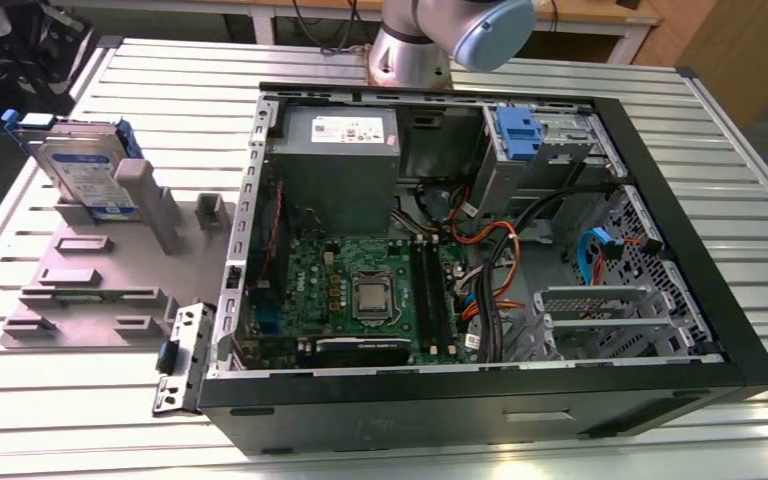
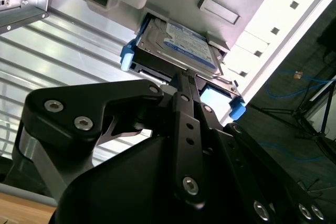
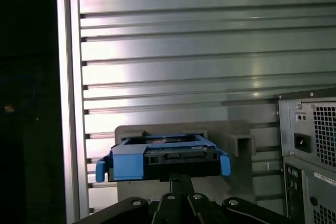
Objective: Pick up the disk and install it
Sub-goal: 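Reach for the disk, then pick up the disk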
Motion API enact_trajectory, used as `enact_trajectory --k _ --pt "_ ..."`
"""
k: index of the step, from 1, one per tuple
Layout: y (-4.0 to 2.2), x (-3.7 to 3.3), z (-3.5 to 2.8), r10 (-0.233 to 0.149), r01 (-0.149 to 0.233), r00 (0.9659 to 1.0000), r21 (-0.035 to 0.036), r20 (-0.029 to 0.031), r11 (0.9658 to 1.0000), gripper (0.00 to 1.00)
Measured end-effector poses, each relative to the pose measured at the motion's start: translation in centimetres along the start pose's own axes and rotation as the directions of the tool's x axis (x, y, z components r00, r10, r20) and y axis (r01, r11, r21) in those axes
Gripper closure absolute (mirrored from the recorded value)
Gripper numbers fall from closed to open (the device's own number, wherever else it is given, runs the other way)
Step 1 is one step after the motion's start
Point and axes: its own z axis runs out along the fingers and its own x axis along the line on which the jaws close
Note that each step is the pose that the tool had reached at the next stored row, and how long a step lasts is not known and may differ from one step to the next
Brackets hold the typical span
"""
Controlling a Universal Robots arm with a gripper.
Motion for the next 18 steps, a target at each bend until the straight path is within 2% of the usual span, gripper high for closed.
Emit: enact_trajectory --k 5,18 --pt "0.32 0.6 0.47 0.0 0.0 1.0 0.0 0.0 1.0 0.89" --pt "0.32 0.63 0.85 0.0 0.0 1.0 0.0 -0.0001 1.0 0.89"
